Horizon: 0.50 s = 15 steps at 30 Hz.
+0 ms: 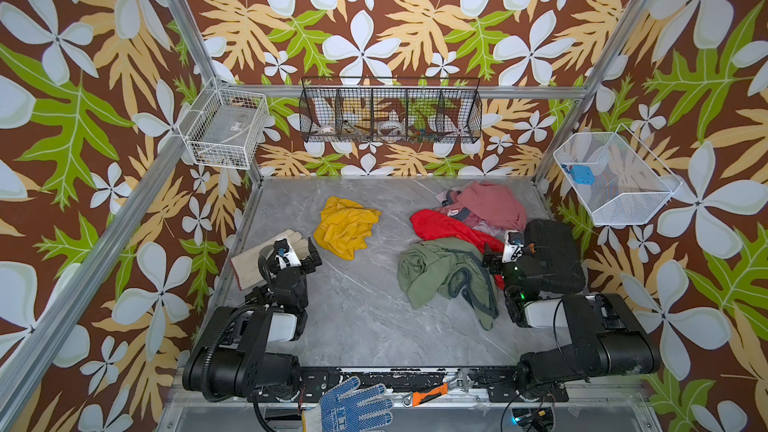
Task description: Pick out a specific cloth from the pile
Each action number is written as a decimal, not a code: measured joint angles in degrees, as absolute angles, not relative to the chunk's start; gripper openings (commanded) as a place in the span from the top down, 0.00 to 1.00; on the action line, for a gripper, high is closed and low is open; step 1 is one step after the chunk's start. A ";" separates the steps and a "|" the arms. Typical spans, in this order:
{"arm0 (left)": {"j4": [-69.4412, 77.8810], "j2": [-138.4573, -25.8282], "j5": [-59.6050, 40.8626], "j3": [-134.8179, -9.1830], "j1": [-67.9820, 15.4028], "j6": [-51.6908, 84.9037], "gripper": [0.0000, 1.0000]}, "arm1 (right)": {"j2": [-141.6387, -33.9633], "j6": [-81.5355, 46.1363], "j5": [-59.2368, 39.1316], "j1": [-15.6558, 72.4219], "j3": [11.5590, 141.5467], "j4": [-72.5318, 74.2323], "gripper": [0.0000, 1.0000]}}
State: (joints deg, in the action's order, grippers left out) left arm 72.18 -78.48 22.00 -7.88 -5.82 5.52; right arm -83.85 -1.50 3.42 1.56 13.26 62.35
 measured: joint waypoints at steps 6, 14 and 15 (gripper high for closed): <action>72.07 -78.48 21.80 -7.88 -5.78 5.69 0.00 | -83.85 -1.50 3.42 1.56 13.26 62.35 0.06; 71.81 -78.48 21.76 -7.88 -5.78 5.67 0.00 | -83.85 -1.50 3.42 1.56 13.26 62.35 0.06; 71.81 -78.48 21.76 -7.88 -5.78 5.67 0.00 | -83.85 -1.50 3.42 1.56 13.26 62.35 0.06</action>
